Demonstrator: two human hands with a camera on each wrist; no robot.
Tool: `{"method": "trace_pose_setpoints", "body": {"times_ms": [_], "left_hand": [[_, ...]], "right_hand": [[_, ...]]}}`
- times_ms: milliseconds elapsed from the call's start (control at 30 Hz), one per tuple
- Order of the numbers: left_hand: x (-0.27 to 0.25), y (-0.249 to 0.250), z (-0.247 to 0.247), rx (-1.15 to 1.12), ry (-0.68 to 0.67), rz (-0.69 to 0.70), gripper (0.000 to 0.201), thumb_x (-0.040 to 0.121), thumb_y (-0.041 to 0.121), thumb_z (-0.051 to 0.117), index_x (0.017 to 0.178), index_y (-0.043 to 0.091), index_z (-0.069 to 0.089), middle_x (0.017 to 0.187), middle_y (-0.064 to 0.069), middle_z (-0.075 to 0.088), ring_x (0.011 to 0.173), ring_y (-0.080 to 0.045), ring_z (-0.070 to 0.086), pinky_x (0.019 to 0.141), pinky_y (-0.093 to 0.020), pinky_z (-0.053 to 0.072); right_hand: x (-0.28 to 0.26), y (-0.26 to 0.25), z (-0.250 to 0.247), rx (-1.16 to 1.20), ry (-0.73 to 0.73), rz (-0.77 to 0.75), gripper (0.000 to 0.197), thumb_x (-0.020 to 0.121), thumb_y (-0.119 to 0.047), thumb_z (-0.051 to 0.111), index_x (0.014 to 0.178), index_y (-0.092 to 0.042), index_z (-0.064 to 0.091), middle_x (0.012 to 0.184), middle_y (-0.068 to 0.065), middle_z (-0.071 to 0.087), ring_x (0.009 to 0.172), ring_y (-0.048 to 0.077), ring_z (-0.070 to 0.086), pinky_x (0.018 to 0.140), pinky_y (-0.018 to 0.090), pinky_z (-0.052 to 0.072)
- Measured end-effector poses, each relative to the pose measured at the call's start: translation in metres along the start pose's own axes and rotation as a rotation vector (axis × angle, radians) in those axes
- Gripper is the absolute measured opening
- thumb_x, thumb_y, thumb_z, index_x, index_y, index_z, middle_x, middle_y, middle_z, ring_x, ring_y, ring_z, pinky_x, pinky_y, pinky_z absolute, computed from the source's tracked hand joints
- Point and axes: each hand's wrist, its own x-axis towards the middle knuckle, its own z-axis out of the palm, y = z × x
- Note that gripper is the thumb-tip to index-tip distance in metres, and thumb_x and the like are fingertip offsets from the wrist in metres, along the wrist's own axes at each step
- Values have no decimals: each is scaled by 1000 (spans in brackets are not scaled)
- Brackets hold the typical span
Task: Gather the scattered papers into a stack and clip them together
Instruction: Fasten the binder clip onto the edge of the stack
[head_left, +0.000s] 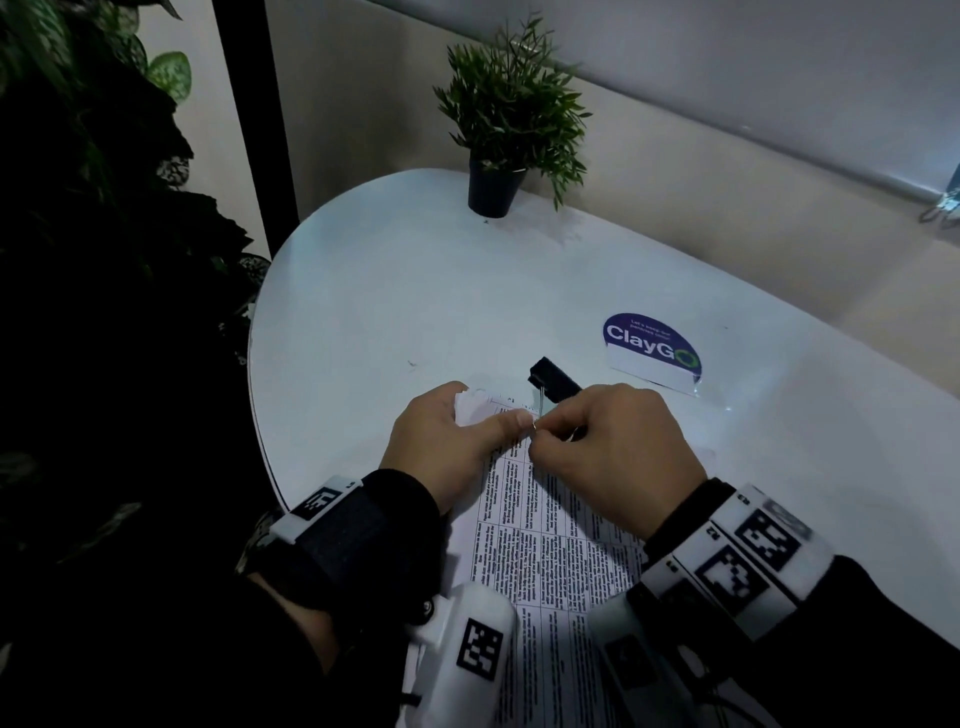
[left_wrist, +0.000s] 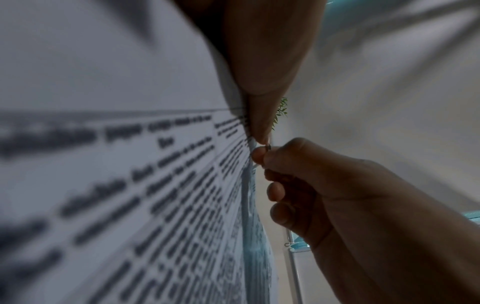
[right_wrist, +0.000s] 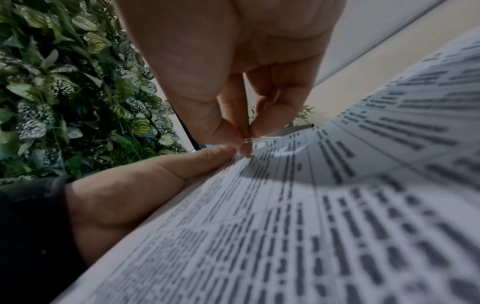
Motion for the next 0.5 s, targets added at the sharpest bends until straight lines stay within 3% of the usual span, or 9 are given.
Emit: {"method": "trace_pose_setpoints", "body": {"times_ms": [133,233,400,500], "left_hand": [[1,0,0,-33,-19,-18,35,45,41,87,67,21,69,77,-12,73,76,-32,70,82,-60,53],[0,0,0,-34,-24,-12,32,47,39,87,67,22,69,76,-10,74,77,-32,71,82,-59,54],[-1,-2,2,-64,2,-11,43,45,39,88,71,11,67,82,-22,72,86,-47,68,81,-64,52],[-1,0,2,-52,9,-22,42,47,35,87,68,8,63,79,-24,70,73,-37,69,77,-63,53]], "right_hand": [[3,4,-2,162,44,74,14,74,-23,66,61,-24,71,57,-6,67,56,6,61,56,21,48],[4,5,-2,183,38,80,14,73,-23,66,59,-24,70,58,-6,68,57,7,62,57,21,49],[8,2,3,153,13,65,14,72,-24,67,58,-21,68,57,-3,66,55,9,61,55,23,49],[9,1,5,139,21,73,12,71,-23,68,61,-18,69,55,-3,64,56,12,60,55,23,48]]}}
